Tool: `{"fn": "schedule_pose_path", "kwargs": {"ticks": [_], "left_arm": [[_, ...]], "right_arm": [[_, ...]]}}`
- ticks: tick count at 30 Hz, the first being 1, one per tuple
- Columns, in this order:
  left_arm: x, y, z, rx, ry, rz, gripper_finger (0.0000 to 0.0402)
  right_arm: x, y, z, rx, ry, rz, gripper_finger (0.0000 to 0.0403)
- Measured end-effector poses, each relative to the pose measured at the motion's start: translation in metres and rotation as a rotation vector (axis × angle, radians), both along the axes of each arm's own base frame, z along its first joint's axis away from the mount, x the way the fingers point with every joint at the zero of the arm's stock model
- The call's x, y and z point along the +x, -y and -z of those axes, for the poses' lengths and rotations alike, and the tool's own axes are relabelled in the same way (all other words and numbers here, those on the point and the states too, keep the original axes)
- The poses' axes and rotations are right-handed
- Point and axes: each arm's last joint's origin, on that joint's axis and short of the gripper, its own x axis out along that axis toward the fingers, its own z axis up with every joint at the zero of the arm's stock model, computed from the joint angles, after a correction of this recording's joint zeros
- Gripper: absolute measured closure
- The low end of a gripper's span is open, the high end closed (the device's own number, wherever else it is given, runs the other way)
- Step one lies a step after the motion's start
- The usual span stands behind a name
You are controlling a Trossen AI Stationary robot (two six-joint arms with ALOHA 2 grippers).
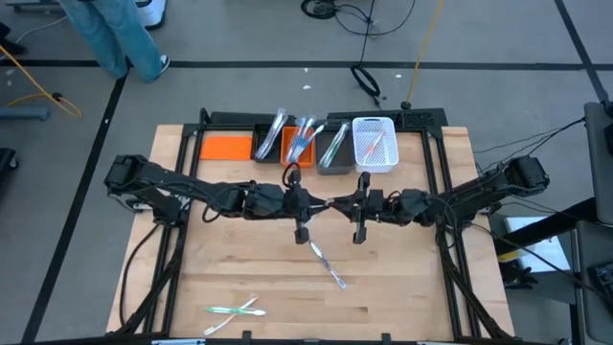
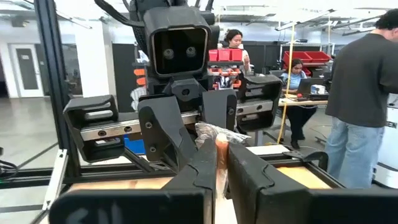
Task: Pick & Place Toothbrushes
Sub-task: Put the orange toothbrush into the white bin
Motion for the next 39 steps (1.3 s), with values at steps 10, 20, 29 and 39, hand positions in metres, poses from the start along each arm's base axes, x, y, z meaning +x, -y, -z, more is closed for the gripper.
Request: {"fn": "schedule_pose_path", "kwargs": {"ticks": [10,20,29,39], "left_arm": [[-0.002,0.0,0.005,0.102,-0.062,0.001,0.035],[-0.01,-0.003,0.001,0.151,-0.111,-0.046,0.0248],[-0.036,-0.007,-0.017,0.069,-0.152,-0.073,0.0209],[-0.039,-0.007,-0.01,-0.001,-0.212,-0.1,0.0208]], "right_arm": [[0.0,0.001,0.003,-0.01,-0.035,0.028,0.0391],[-0.014,0.006,-0.009,-0.015,-0.076,0.093,0.0391],[-0.047,0.02,-0.026,-0.009,-0.157,0.328,0.0391],[-0.087,0.048,-0.042,0.011,-0.185,0.614,0.0391]]}}
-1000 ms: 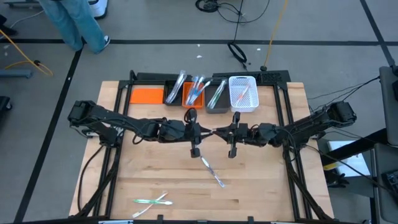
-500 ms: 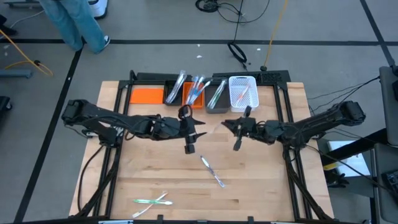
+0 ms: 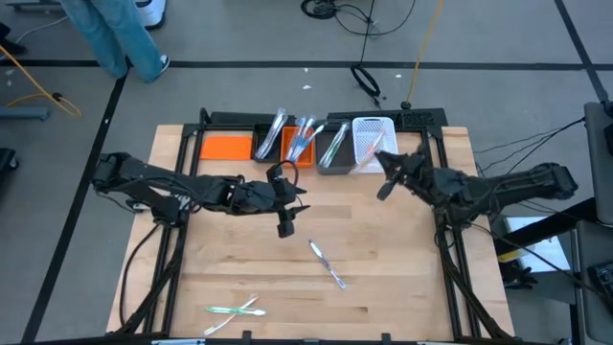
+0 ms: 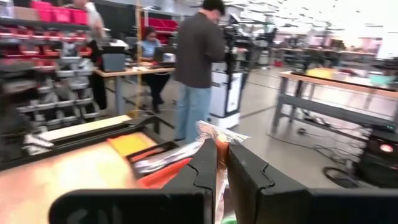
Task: Pick & Place Toothbrushes
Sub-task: Put the orange toothbrush into the white bin
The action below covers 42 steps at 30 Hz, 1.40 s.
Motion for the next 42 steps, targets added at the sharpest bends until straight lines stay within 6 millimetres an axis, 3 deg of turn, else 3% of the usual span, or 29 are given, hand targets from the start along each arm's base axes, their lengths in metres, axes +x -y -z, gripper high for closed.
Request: {"fn": "schedule_pose_path", "kwargs": {"ticks": [13,29,42], "left_arm": [[0.0,0.0,0.0,-0.008,0.005,0.002,0.0208],[0.005,0.001,0.006,-0.018,-0.012,-0.004,0.0208],[0.007,0.002,0.01,-0.019,-0.021,-0.002,0.0208]], "right_arm": [[-0.017,0.045,0.004,0.026,-0.061,0.239,0.0391],[-0.03,0.113,0.026,0.301,-0.041,0.191,0.0391],[-0.014,0.144,0.055,0.471,-0.074,0.142,0.0391]]}}
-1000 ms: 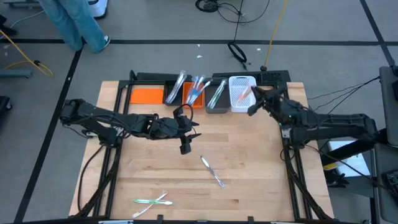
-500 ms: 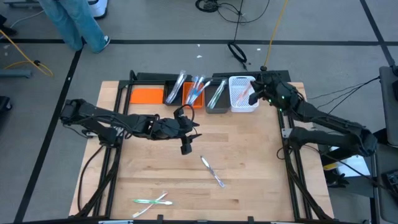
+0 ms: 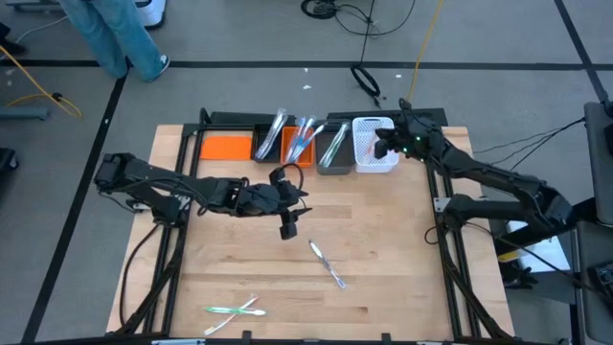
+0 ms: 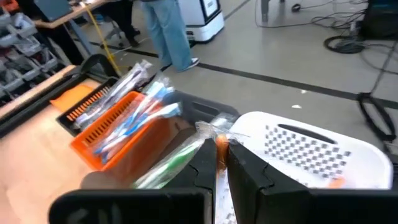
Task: Pick & Place Toothbrushes
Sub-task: Put the orange toothbrush into the white bin
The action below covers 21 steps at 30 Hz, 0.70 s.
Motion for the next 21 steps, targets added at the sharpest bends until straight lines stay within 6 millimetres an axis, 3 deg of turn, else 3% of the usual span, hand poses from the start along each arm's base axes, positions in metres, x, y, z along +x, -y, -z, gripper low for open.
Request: {"fn": "schedule_pose_path", "kwargs": {"ticks": [9,21], "left_arm": [[0.0,0.0,0.0,0.0,0.0,0.0,0.0208],[0.0,0.0,0.0,0.001,0.0,0.0,0.0208]], "right_arm": [[0.006,0.01,0.01,0.037,0.001,0.012,0.0386],[0.007,0.012,0.017,0.018,-0.084,-0.002,0.0276]]}}
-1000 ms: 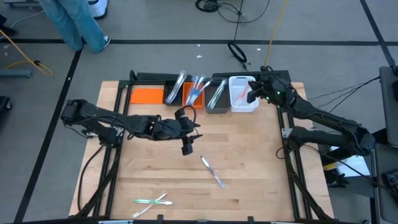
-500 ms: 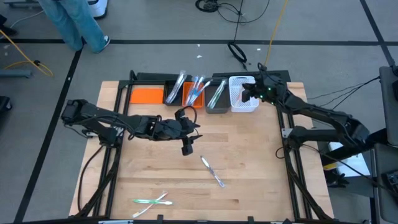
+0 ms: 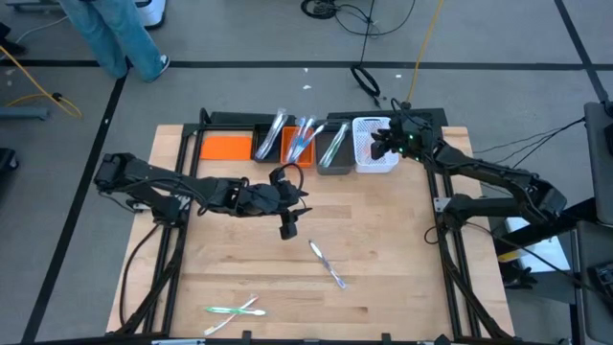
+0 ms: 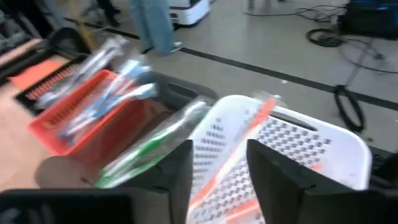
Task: Pick & Place Toothbrushes
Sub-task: Put the orange toothbrush into the white bin, then put the green toothbrush into the gray bin
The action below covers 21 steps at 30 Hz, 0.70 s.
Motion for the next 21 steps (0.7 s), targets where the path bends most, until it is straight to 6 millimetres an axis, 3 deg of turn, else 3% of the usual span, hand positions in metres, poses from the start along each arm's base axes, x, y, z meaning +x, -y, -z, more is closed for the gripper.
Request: {"fn": "schedule_pose_path", "kwargs": {"ticks": [10,15,21], "left_arm": [[0.0,0.0,0.0,-0.001,-0.001,-0.001,0.0208],[-0.003,0.001,0.004,-0.015,-0.044,-0.013,0.0208],[-0.012,0.01,0.014,-0.083,-0.152,-0.044,0.0208]], "right_arm": [[-0.003,0.001,0.003,-0.02,-0.063,0.077,0.0183],[-0.002,-0.003,-0.001,-0.028,-0.044,0.059,0.0176],[0.003,-0.017,-0.012,-0.03,0.047,-0.107,0.0187]]}}
